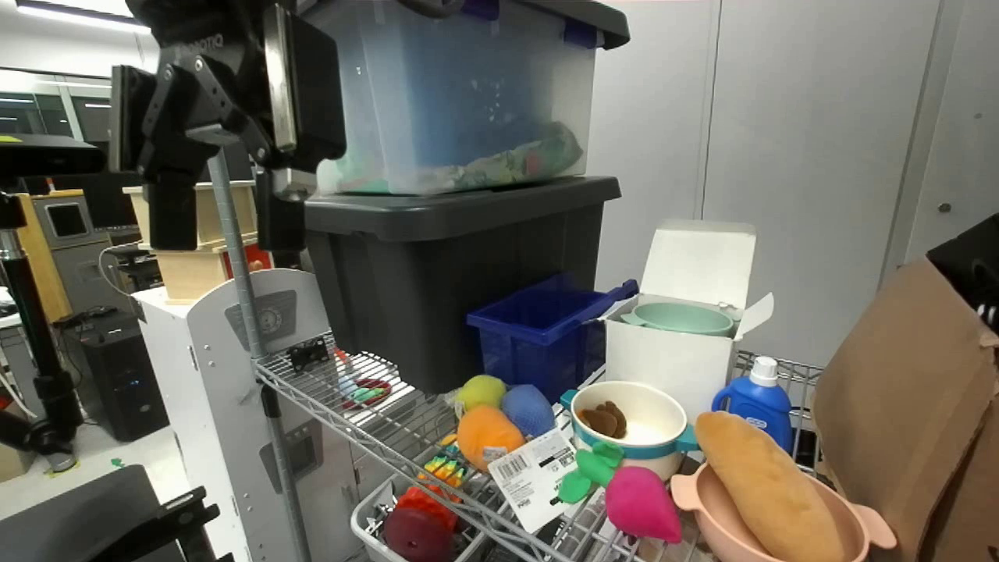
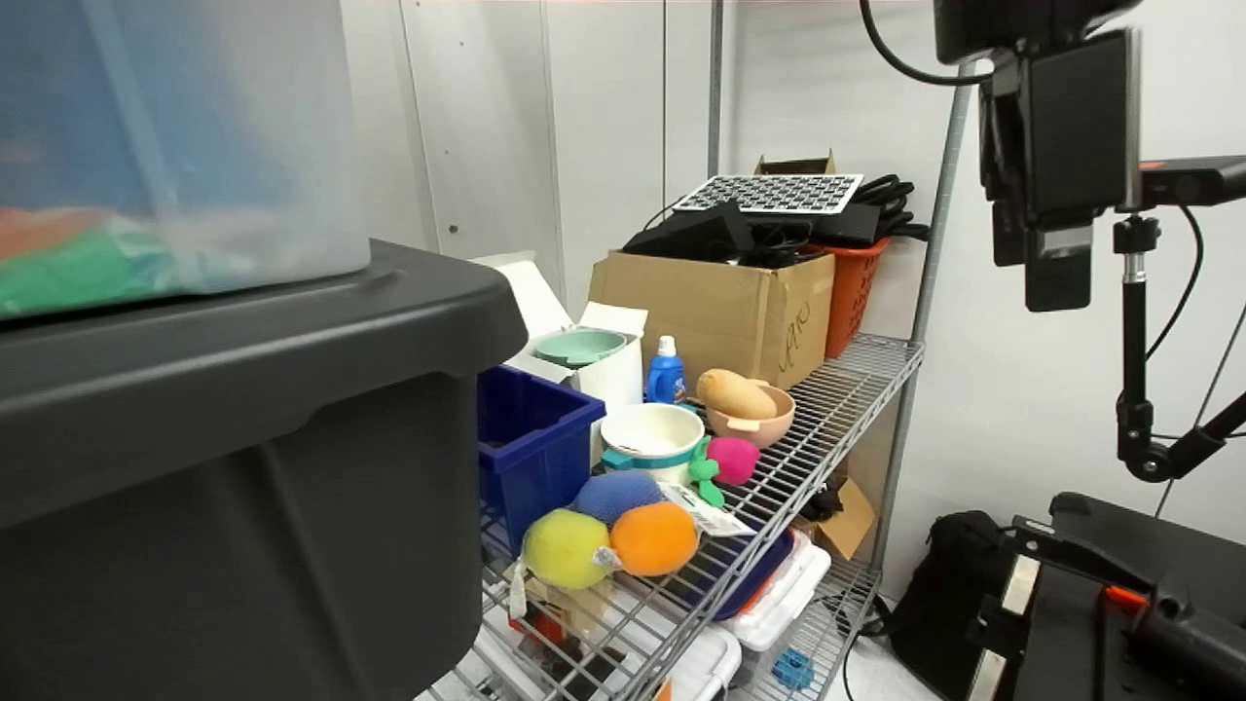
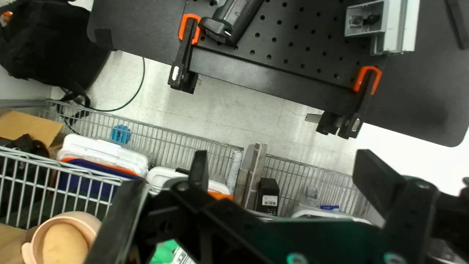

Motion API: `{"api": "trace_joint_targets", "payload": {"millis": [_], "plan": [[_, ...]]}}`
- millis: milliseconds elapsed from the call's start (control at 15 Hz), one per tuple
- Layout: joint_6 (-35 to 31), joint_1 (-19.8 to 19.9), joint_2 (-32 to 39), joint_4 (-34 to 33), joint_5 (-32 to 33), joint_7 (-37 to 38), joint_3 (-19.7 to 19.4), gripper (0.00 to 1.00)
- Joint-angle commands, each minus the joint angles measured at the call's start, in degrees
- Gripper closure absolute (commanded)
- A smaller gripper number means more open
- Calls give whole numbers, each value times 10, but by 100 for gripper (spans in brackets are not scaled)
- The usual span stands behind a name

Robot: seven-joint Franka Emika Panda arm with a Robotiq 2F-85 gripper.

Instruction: Put the brown doll in the blue trailer

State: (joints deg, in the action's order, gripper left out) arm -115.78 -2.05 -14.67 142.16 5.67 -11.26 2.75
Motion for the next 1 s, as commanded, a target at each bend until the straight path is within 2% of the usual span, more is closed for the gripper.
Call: {"api": "trace_joint_targets", "payload": {"millis": [0,267,533,933], "plan": [[0,-11,-3,-9,-59,-31,-19,0],[-3,-11,4,-14,-90,-39,-20,0],[-27,-11,10,-11,-93,-39,-18,0],[-114,-16,35,-6,-106,-39,-16,0]]}}
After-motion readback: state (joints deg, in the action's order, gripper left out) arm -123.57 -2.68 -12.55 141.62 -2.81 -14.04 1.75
